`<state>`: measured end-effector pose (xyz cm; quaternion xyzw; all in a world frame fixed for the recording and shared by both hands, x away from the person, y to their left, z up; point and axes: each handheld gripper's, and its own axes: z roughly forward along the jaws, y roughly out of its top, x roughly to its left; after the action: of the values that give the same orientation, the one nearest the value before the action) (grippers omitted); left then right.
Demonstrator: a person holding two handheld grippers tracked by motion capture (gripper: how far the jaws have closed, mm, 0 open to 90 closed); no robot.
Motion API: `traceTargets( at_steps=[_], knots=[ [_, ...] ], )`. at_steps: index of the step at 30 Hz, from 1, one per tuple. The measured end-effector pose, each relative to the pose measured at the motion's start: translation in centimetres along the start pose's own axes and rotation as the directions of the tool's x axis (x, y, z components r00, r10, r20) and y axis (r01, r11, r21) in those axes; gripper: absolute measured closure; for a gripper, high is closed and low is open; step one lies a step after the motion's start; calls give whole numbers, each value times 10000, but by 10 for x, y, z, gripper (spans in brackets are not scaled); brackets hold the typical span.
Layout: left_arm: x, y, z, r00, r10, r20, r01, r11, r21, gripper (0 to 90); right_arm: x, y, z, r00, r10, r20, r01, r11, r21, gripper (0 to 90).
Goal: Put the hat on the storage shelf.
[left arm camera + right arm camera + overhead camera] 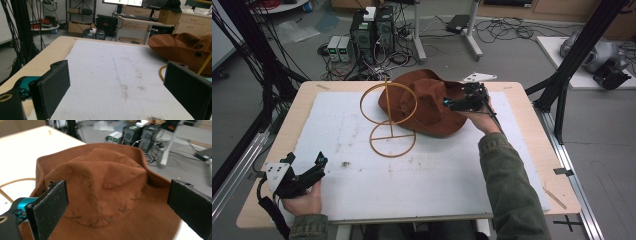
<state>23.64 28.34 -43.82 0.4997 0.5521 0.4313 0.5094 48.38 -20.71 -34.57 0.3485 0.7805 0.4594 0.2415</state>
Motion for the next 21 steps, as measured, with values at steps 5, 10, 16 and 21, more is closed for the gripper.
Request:
traceTargets(
  at_steps=[5,10,16,21],
  knots=[
    [1,0,-1,10000,0,-15,0,10000,3,72,15,-14,52,9989,-435,-185,457,9888,1424,28],
    [3,-1,0,9999,-109,-46,109,9999,45,73,23,-20,75,9994,-265,-201,292,9890,1452,42],
    [3,-2,2,9999,-139,-32,139,9999,47,74,21,-31,93,10000,-34,75,20,9836,1804,56],
    [1,-2,3,10000,-73,20,73,9999,71,74,20,-35,99,9998,-215,-54,222,9809,1932,171]
  ],
)
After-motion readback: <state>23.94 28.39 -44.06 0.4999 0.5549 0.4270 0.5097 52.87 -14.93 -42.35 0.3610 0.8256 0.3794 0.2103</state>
